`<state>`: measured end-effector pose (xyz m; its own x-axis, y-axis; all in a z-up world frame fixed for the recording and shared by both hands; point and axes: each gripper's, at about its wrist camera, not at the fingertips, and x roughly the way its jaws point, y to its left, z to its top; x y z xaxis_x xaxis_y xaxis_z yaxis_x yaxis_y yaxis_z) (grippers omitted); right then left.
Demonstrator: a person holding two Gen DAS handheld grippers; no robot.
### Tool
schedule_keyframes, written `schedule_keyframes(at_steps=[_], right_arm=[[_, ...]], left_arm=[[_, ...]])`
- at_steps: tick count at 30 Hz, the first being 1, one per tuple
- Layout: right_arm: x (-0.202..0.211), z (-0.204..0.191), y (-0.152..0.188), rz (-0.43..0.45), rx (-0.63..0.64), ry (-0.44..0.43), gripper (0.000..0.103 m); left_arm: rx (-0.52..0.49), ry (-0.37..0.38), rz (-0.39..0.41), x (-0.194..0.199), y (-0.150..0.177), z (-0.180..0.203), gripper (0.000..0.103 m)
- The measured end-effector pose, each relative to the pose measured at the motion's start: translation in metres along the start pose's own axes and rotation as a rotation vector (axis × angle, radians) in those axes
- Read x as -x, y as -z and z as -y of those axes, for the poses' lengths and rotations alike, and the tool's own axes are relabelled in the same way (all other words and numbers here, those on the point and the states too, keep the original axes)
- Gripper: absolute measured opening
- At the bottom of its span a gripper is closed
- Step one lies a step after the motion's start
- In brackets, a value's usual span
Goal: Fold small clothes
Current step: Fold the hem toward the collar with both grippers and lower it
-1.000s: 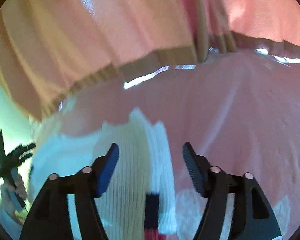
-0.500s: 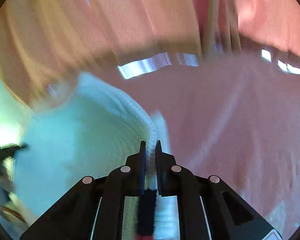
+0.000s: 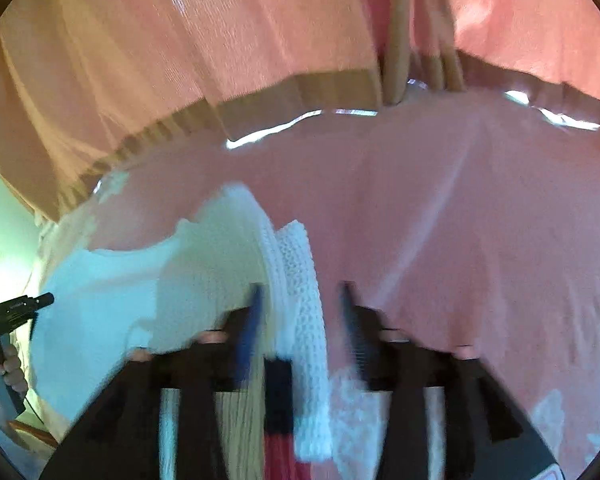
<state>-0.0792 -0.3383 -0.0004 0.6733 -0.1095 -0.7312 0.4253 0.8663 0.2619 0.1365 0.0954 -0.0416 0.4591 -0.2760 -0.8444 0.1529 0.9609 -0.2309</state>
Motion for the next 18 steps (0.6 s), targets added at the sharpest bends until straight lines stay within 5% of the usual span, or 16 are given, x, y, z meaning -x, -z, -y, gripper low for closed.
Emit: schedule_keyframes(at_steps=[2, 5, 12, 13, 14, 15, 18], right_arm=[[0.016, 0.003, 0.015, 0.007, -0.02, -0.014, 0.049], [0.026, -0.001, 0.056, -0.032, -0.046, -0.012, 0.06], [0.014, -0.009, 0.129, -0.155, -0.109, -0.039, 0.064], [0.014, -0.014, 0.128, -0.137, -0.087, -0.028, 0.06], [0.011, -0.016, 0.126, -0.135, -0.081, -0.047, 0.03], [0.009, -0.016, 0.123, -0.135, -0.097, -0.073, 0.013], [0.025, -0.008, 0.115, -0.088, -0.14, -0.082, 0.012]], left_arm=[[0.003, 0.002, 0.003, 0.013, 0.011, -0.003, 0.044], [-0.009, 0.0, 0.014, 0.029, 0.039, -0.005, 0.053], [0.043, -0.001, -0.038, 0.031, 0.102, -0.028, 0.053], [0.049, 0.015, -0.052, 0.029, 0.102, -0.031, 0.047], [0.058, 0.025, -0.055, 0.028, 0.101, -0.033, 0.038], [0.063, 0.032, -0.051, 0.029, 0.101, -0.035, 0.034], [0.06, 0.053, -0.053, 0.036, 0.098, -0.036, 0.024]])
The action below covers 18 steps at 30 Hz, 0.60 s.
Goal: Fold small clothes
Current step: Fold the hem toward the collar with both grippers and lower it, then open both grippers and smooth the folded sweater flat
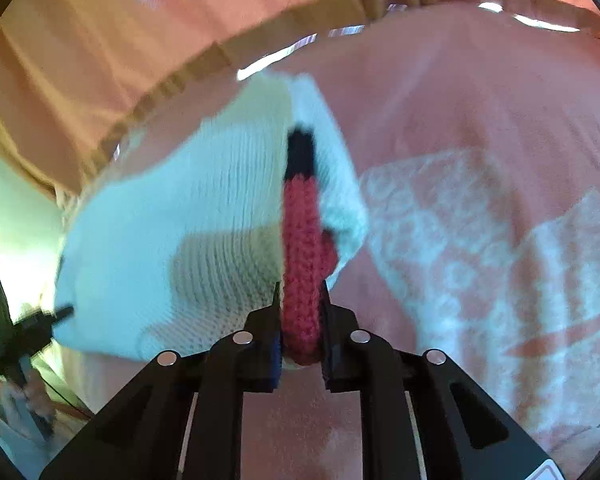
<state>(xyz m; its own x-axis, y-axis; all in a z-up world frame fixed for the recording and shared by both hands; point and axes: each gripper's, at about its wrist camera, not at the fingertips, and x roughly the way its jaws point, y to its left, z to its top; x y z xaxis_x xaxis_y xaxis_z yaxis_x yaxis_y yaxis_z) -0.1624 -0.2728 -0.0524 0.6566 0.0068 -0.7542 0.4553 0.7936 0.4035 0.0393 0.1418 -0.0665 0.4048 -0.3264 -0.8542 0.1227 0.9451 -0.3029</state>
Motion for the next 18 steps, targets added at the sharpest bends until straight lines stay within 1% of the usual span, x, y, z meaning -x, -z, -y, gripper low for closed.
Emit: schedule_keyframes(at_steps=[2, 3, 4, 5, 6, 7, 8, 9, 10, 11, 12, 13, 14, 15, 17, 18], right_arm=[[0.041, 0.003, -0.003, 0.069, -0.002, 0.02, 0.01], [0.054, 0.002, -0.003, 0.079, 0.012, 0.033, 0.01], [0.071, -0.003, -0.001, 0.085, 0.063, 0.09, 0.01], [0.078, -0.005, 0.004, 0.078, 0.109, 0.149, 0.01], [0.077, -0.006, 0.01, 0.045, 0.161, 0.227, 0.01], [0.065, -0.001, 0.017, -0.019, 0.196, 0.29, 0.01], [0.051, 0.006, 0.023, -0.101, 0.197, 0.306, 0.01], [0.042, 0.014, 0.026, -0.168, 0.167, 0.306, 0.01], [0.047, 0.014, 0.025, -0.158, 0.159, 0.301, 0.01], [0.054, 0.011, 0.023, -0.133, 0.173, 0.315, 0.016], [0.064, 0.007, 0.02, -0.09, 0.187, 0.348, 0.029], [0.077, 0.002, 0.015, -0.028, 0.199, 0.382, 0.034], [0.087, -0.003, 0.007, 0.02, 0.212, 0.358, 0.047], [0.091, -0.007, 0.001, 0.038, 0.217, 0.323, 0.056], [0.089, -0.014, -0.02, 0.064, 0.222, 0.2, 0.062], [0.081, -0.019, -0.029, 0.065, 0.234, 0.142, 0.063]], left_arm=[[-0.015, 0.014, 0.019, 0.023, 0.004, 0.001, 0.023], [-0.025, 0.011, 0.012, 0.035, 0.01, 0.002, 0.022], [-0.034, 0.003, -0.005, 0.04, 0.015, 0.002, 0.019], [-0.052, -0.026, -0.035, 0.042, 0.024, 0.003, 0.014], [-0.073, -0.056, -0.058, 0.04, 0.031, 0.003, 0.014], [-0.128, -0.105, -0.098, 0.031, 0.045, 0.005, 0.014], [-0.147, -0.127, -0.113, 0.025, 0.052, 0.005, 0.016], [-0.164, -0.15, -0.091, 0.026, 0.059, 0.007, 0.017], [-0.182, -0.17, -0.07, 0.033, 0.059, 0.012, 0.018], [-0.197, -0.18, -0.054, 0.041, 0.059, 0.017, 0.019], [-0.202, -0.176, -0.037, 0.052, 0.056, 0.022, 0.02], [-0.197, -0.158, -0.023, 0.061, 0.053, 0.026, 0.024], [-0.19, -0.131, 0.006, 0.072, 0.047, 0.031, 0.033], [-0.185, -0.108, 0.039, 0.082, 0.037, 0.037, 0.039], [-0.19, -0.078, 0.093, 0.089, 0.02, 0.05, 0.062], [-0.206, -0.089, 0.133, 0.087, 0.006, 0.062, 0.065]])
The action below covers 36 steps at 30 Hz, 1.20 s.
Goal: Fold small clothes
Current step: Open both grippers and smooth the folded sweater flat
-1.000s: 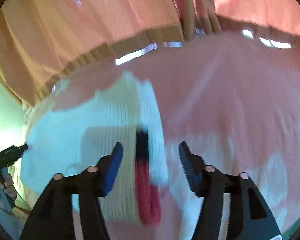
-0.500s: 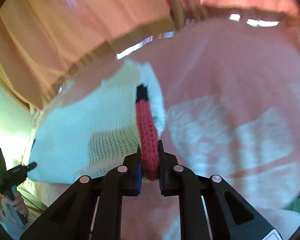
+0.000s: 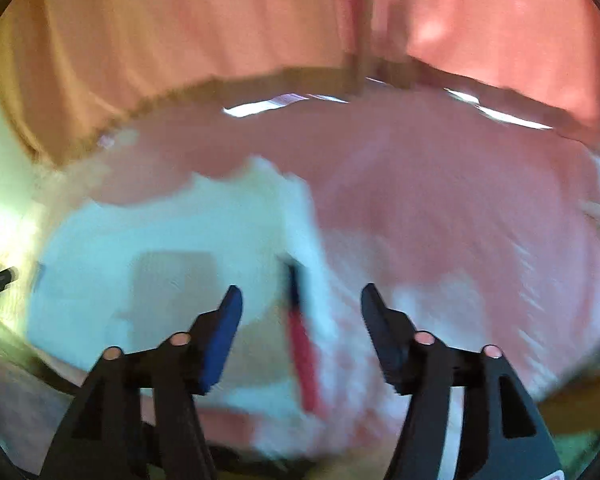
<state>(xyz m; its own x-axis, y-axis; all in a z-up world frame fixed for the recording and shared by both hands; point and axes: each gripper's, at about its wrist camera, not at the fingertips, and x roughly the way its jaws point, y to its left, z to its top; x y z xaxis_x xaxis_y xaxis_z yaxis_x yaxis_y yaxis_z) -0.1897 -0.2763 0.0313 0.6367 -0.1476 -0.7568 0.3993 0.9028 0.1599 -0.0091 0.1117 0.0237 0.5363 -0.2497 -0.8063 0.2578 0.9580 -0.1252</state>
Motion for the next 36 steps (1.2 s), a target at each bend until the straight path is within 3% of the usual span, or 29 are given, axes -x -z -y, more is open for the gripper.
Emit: schedule_keyframes(at_steps=[3, 6, 7, 8, 9, 10, 11, 14, 16, 17, 19, 21, 25, 27, 29, 30, 32, 34, 36], right_arm=[[-0.043, -0.01, -0.028, 0.001, 0.047, -0.058, 0.063], [-0.096, -0.015, -0.05, -0.013, 0.066, -0.07, 0.063], [-0.106, -0.018, -0.053, -0.013, 0.069, -0.053, 0.063], [-0.119, -0.019, -0.057, -0.023, 0.073, -0.031, 0.061], [-0.126, -0.02, -0.058, -0.035, 0.076, -0.035, 0.037], [-0.138, -0.022, -0.058, -0.062, 0.079, -0.053, 0.014], [-0.142, -0.022, -0.057, -0.079, 0.077, -0.051, 0.008], [-0.119, -0.025, -0.064, 0.028, 0.088, -0.068, 0.007], [-0.114, -0.024, -0.072, 0.081, 0.088, -0.058, 0.007], [-0.125, -0.021, -0.074, 0.051, 0.081, -0.041, 0.007], [-0.163, -0.009, -0.071, -0.1, 0.046, -0.018, 0.008], [-0.155, -0.007, -0.074, -0.078, 0.019, -0.033, 0.009], [-0.107, -0.021, -0.078, 0.08, 0.043, -0.087, 0.013], [-0.103, -0.025, -0.074, 0.084, 0.043, -0.086, 0.014], [-0.098, -0.025, -0.067, 0.083, -0.01, -0.143, 0.018], [-0.092, -0.026, -0.062, 0.089, -0.02, -0.167, 0.026], [-0.085, -0.043, -0.055, 0.092, 0.012, -0.209, 0.03], [-0.094, -0.061, -0.053, 0.052, 0.056, -0.245, 0.028], [-0.11, -0.079, -0.049, -0.011, 0.102, -0.265, 0.017]], left_arm=[[-0.064, -0.035, 0.038, -0.031, -0.031, 0.025, 0.072], [-0.078, -0.069, -0.022, -0.084, -0.049, 0.037, 0.076], [-0.072, -0.06, -0.052, -0.103, -0.051, 0.037, 0.071], [-0.062, -0.063, -0.072, -0.116, -0.05, 0.035, 0.053], [-0.05, -0.076, -0.101, -0.13, -0.05, 0.031, 0.046], [-0.046, -0.081, -0.106, -0.134, -0.048, 0.028, 0.032], [-0.045, -0.081, -0.102, -0.136, -0.048, 0.026, 0.02], [-0.02, -0.05, -0.081, -0.13, -0.054, 0.018, 0.018], [-0.017, -0.076, -0.086, -0.135, -0.054, 0.014, 0.018], [-0.018, -0.101, -0.098, -0.14, -0.053, 0.013, 0.018], [-0.042, -0.135, -0.098, -0.145, -0.052, 0.017, 0.018], [-0.056, -0.151, -0.091, -0.142, -0.051, 0.022, 0.019], [-0.028, -0.146, -0.088, -0.137, -0.051, 0.02, 0.021], [-0.03, -0.15, -0.085, -0.138, -0.049, 0.019, 0.022], [-0.027, -0.151, -0.076, -0.134, -0.048, 0.02, 0.022], [-0.012, -0.138, -0.064, -0.128, -0.048, 0.02, 0.022], [0.013, -0.066, -0.005, -0.107, -0.048, 0.022, 0.021], [0.022, 0.025, 0.039, -0.093, -0.047, 0.028, 0.021], [0.005, 0.087, 0.044, -0.091, -0.045, 0.043, 0.021]])
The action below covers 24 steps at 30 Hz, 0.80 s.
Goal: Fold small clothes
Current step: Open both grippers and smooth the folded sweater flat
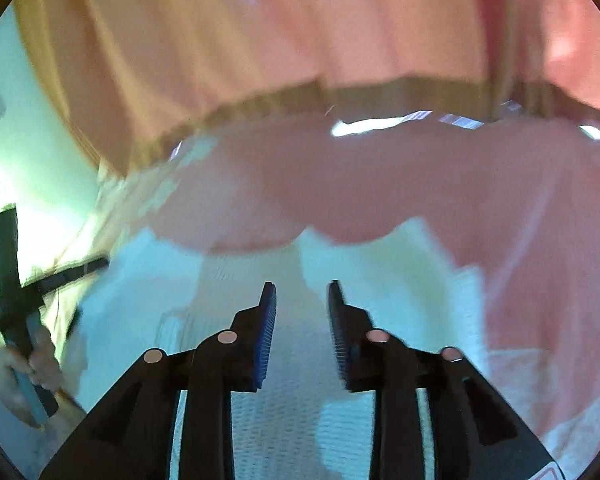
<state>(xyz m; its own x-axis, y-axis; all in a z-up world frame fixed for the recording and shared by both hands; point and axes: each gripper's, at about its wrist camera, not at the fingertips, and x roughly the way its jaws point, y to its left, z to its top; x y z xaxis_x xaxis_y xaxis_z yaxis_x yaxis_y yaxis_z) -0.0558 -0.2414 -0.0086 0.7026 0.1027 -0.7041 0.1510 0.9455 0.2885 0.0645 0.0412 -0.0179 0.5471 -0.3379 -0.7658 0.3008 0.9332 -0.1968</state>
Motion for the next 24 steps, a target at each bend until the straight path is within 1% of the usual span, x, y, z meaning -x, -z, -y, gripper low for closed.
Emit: schedule_keyframes(at_steps=[1, 2, 3, 4, 5, 6, 7, 8, 9, 10, 11, 12, 13, 14, 15, 16, 17, 18, 19, 20, 21, 22, 23, 24], right_arm=[[-0.016, -0.008, 0.002, -0.053, 0.025, 0.0, 0.014], [-0.029, -0.01, 0.003, -0.093, 0.05, 0.029, 0.006], [-0.038, -0.007, 0.005, -0.119, 0.078, 0.095, 0.001], [-0.041, 0.004, 0.007, -0.131, 0.081, 0.164, 0.0], [-0.034, 0.018, 0.008, -0.122, 0.036, 0.18, 0.0], [-0.024, 0.031, 0.006, -0.107, -0.021, 0.203, 0.0], [-0.009, 0.044, 0.004, -0.069, -0.066, 0.265, 0.0], [0.002, 0.046, 0.003, -0.033, -0.08, 0.292, 0.007], [0.011, 0.043, 0.002, -0.003, -0.088, 0.264, 0.007], [0.015, 0.031, 0.001, 0.019, -0.091, 0.15, 0.007], [0.014, 0.017, 0.001, 0.02, -0.074, 0.078, 0.006], [0.009, -0.001, 0.004, 0.009, -0.039, 0.028, 0.006], [-0.003, -0.026, 0.009, -0.024, 0.017, -0.022, 0.006], [-0.016, -0.044, 0.016, -0.06, 0.052, -0.062, 0.006], [-0.03, -0.059, 0.023, -0.099, 0.076, -0.095, 0.005], [-0.05, -0.073, 0.033, -0.157, 0.13, -0.076, 0.0], [-0.057, -0.072, 0.038, -0.166, 0.167, -0.029, 0.0], [-0.057, -0.063, 0.039, -0.154, 0.18, -0.025, 0.0], [-0.052, -0.048, 0.035, -0.149, 0.14, -0.014, 0.0], [-0.044, -0.03, 0.031, -0.135, 0.09, 0.023, 0.0], [-0.035, -0.013, 0.028, -0.117, 0.042, 0.069, 0.0], [-0.022, 0.004, 0.027, -0.091, -0.014, 0.139, 0.002], [-0.01, 0.013, 0.028, -0.065, -0.045, 0.218, 0.01], [0.001, 0.016, 0.03, -0.041, -0.061, 0.22, 0.01]], left_arm=[[-0.036, 0.005, -0.035, -0.01, 0.002, 0.011, 0.022], [-0.056, -0.018, -0.073, -0.022, 0.005, 0.016, 0.022], [-0.068, -0.052, -0.109, -0.033, 0.009, 0.017, 0.022], [-0.074, -0.103, -0.156, -0.046, 0.014, 0.013, 0.022], [-0.053, -0.101, -0.17, -0.051, 0.017, 0.006, 0.022], [-0.03, -0.076, -0.159, -0.049, 0.016, -0.001, 0.022], [-0.027, -0.081, -0.152, -0.045, 0.014, -0.004, 0.021], [-0.035, -0.102, -0.129, -0.039, 0.014, -0.004, 0.021], [-0.042, -0.11, -0.114, -0.035, 0.015, -0.003, 0.019], [-0.044, -0.092, -0.11, -0.029, 0.018, 0.002, 0.019], [-0.046, -0.052, -0.114, -0.024, 0.021, 0.008, 0.019], [-0.052, -0.016, -0.117, -0.02, 0.023, 0.015, 0.019], [-0.064, 0.017, -0.11, -0.015, 0.028, 0.027, 0.02], [-0.085, 0.03, -0.106, -0.015, 0.03, 0.036, 0.025], [-0.122, 0.028, -0.11, -0.018, 0.034, 0.047, 0.028], [-0.172, -0.009, -0.127, -0.027, 0.039, 0.057, 0.03], [-0.192, -0.038, -0.138, -0.033, 0.041, 0.059, 0.03], [-0.196, -0.046, -0.134, -0.036, 0.041, 0.057, 0.03], [-0.188, -0.049, -0.125, -0.035, 0.038, 0.052, 0.03], [-0.176, -0.047, -0.124, -0.034, 0.035, 0.046, 0.03], [-0.161, -0.062, -0.117, -0.031, 0.033, 0.039, 0.03], [-0.145, -0.091, -0.101, -0.027, 0.033, 0.03, 0.03], [-0.136, -0.102, -0.093, -0.022, 0.033, 0.024, 0.028], [-0.131, -0.092, -0.092, -0.017, 0.034, 0.021, 0.028]])
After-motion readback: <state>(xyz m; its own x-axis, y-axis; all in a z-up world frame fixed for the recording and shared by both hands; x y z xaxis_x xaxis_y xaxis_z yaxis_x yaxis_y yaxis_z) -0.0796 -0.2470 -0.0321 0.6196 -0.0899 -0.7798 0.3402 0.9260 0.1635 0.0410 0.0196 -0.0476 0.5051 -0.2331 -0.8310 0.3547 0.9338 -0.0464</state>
